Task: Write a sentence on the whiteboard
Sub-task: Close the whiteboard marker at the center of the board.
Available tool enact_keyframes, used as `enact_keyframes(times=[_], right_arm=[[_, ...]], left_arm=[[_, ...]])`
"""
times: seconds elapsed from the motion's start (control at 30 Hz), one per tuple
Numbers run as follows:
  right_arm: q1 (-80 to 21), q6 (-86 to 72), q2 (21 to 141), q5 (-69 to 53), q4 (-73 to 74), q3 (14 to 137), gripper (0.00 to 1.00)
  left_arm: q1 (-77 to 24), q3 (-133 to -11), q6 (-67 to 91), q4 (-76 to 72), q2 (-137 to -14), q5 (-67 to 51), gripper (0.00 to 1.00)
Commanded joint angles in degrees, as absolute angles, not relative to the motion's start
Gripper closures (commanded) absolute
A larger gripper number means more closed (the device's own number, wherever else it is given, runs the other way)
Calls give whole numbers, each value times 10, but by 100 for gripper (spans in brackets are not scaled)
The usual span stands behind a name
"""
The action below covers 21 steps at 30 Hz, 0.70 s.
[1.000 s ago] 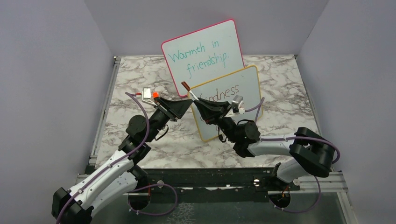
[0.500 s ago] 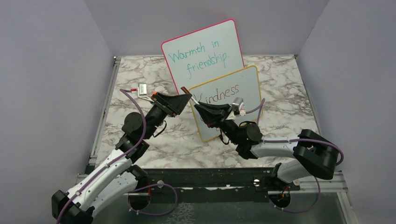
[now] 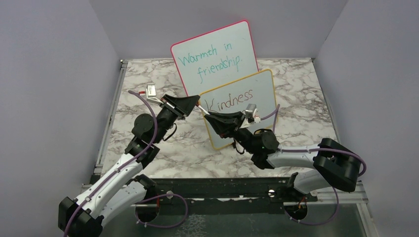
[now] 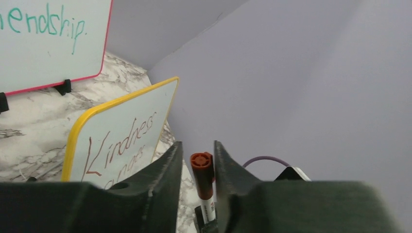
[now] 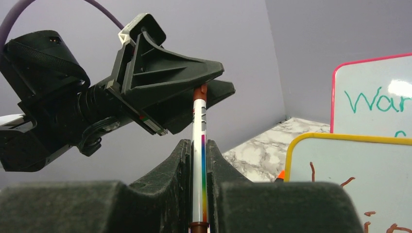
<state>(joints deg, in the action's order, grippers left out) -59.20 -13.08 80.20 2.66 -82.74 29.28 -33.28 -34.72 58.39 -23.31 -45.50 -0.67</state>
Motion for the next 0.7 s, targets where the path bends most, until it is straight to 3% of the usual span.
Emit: enact_keyframes(times=[0.0,0.13,0.67], right_arm=[[-592,-152,795,8,-825,291,99],[-592,-162,801,8,-826,300,99],[-589,-134,819,52,-792,350,99]], left_arm=[[-329,-349,601,-275,-463,-35,80],[-329,-333,620,-291,-468,-52,100],[-361,-243,648,-302,-438,-83,100]])
